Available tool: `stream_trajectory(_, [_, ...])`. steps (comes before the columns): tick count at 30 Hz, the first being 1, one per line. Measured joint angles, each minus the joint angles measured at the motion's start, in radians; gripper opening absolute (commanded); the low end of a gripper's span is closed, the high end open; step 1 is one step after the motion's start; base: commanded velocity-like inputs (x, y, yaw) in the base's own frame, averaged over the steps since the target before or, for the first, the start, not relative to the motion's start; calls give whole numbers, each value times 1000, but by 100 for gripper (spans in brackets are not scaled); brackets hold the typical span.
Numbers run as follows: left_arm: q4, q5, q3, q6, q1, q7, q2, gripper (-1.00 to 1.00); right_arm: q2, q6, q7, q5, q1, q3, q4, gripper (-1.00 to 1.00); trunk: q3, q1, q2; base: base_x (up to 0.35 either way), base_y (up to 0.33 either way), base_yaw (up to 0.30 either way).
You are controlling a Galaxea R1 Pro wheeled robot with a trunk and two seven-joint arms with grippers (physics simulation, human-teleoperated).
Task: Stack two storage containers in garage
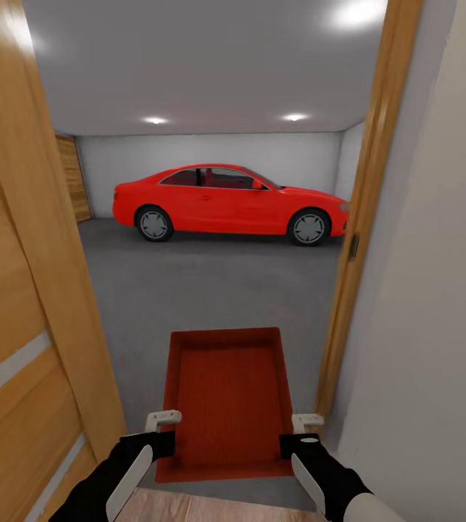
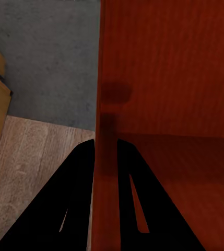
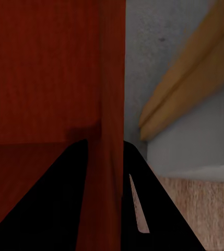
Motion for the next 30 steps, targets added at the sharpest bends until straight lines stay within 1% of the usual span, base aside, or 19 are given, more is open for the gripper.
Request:
stream_trajectory(5, [0, 0, 0, 0, 0, 0, 0, -100, 0, 0, 0, -1, 0, 1, 0, -100, 0, 0, 0, 211, 182, -3])
stream_trajectory(8, [0, 0, 0, 1, 0, 0, 0, -100, 0, 0, 0, -1, 0, 0, 0, -100, 0, 0, 0, 76, 66, -1])
stream_trajectory(19, [0, 0, 0, 0, 0, 0, 0, -100, 0, 0, 0, -1, 0, 0, 0, -100, 0, 0, 0, 25, 8, 0])
stream_trajectory(26, [0, 0, 0, 0, 0, 0, 0, -100, 0, 0, 0, -1, 0, 0, 0, -100, 0, 0, 0, 239, 0, 0])
stream_trajectory(30, [0, 0, 0, 0, 0, 0, 0, -100, 0, 0, 0, -1, 0, 0, 0, -100, 0, 0, 0, 111, 0, -21])
